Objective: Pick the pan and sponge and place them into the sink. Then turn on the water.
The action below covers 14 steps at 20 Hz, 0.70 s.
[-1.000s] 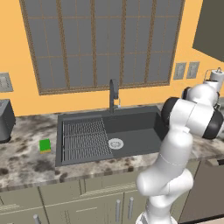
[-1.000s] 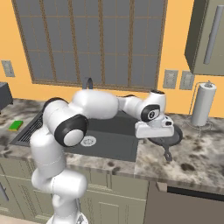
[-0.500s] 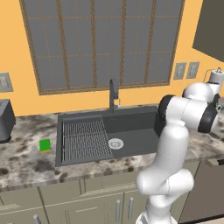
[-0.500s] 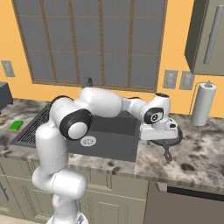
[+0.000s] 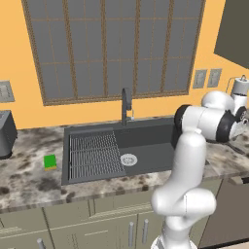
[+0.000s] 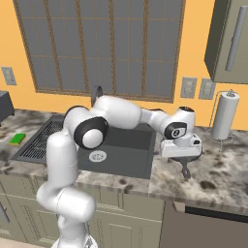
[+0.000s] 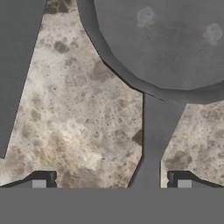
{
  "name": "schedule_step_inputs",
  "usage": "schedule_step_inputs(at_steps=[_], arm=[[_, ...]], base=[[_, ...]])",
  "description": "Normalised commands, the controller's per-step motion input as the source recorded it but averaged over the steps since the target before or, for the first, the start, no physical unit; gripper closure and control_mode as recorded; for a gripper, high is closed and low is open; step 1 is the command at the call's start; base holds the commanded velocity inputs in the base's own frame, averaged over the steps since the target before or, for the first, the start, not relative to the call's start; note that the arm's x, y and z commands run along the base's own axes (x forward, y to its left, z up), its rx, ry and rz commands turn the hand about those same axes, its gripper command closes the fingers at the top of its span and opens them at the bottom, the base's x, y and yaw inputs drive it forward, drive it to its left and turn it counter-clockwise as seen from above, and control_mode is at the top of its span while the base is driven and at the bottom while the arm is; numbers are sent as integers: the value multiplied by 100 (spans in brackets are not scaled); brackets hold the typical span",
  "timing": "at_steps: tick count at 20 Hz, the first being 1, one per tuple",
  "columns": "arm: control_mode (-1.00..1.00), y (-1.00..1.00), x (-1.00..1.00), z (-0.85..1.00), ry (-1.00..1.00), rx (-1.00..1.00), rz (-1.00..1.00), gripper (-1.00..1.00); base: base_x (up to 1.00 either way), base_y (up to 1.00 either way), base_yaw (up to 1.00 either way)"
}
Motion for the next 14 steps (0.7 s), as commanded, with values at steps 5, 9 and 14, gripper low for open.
schedule_step_inputs(at_steps=[5,9,14], arm=[[-100,-19,12,-9,1,2,3,-100],[-100,-15,15,-13,3,3,2,-100],[-100,-16,14,-16,2,3,2,-100]], base=[[0,0,0],[0,0,0],[0,0,0]])
